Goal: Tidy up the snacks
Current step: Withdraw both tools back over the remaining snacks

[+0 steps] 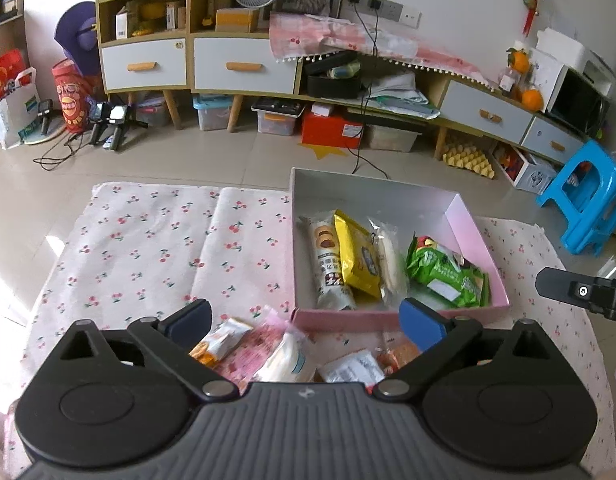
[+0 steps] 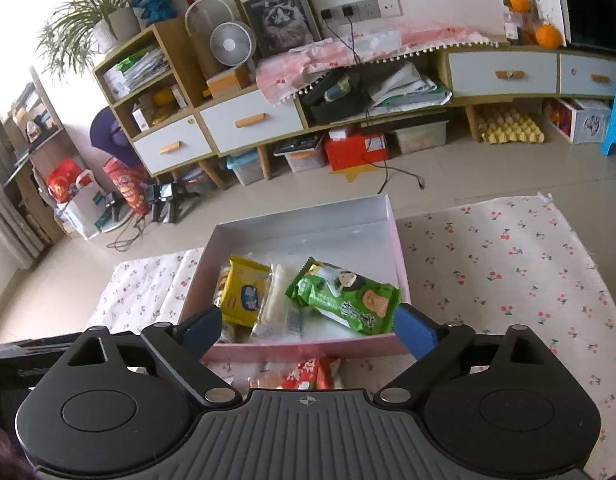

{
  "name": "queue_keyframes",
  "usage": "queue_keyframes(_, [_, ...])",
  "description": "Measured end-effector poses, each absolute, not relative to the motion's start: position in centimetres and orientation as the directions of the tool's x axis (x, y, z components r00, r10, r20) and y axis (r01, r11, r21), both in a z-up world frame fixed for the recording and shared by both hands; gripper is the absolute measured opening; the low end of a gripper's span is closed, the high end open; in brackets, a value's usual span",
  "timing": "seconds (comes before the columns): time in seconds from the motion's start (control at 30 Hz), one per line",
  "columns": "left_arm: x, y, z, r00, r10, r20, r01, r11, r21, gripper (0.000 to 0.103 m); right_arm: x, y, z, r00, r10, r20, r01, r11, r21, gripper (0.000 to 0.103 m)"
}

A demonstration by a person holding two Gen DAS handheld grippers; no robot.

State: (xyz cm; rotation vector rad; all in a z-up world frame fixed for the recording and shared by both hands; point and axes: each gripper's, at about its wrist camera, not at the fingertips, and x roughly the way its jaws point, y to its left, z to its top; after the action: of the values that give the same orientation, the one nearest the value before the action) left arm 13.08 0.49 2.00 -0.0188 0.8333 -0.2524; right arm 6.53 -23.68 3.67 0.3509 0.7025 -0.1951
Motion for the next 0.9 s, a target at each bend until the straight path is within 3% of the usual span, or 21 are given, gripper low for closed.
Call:
queue_keyframes(0.27, [11.3, 1.8, 1.3, 0.650, -0.208, -0.731, 0.206, 0.974, -0.094, 0.102, 4.9, -22.6, 3.0, 0.741, -0.072, -0.667, 0.286, 0.933, 0.217, 0.096])
queue_keyframes(0.4, [10.3, 2.9, 0.4, 0.703, -0.219, -0.677, 0.202, 0.974, -0.105, 0.102, 4.1, -22.4, 1.9, 0.742, -0.080, -0.666, 0.281, 0.938, 0.201, 0.096])
queue_keyframes(0.9, [9.5, 5.7, -3.5, 0.690, -0.207, -0.694, 0.291, 0.957, 0.004, 0.101, 3.1, -20.3, -2.7, 0.663, -0.131, -0.737, 0.162, 0.986, -0.030, 0.097])
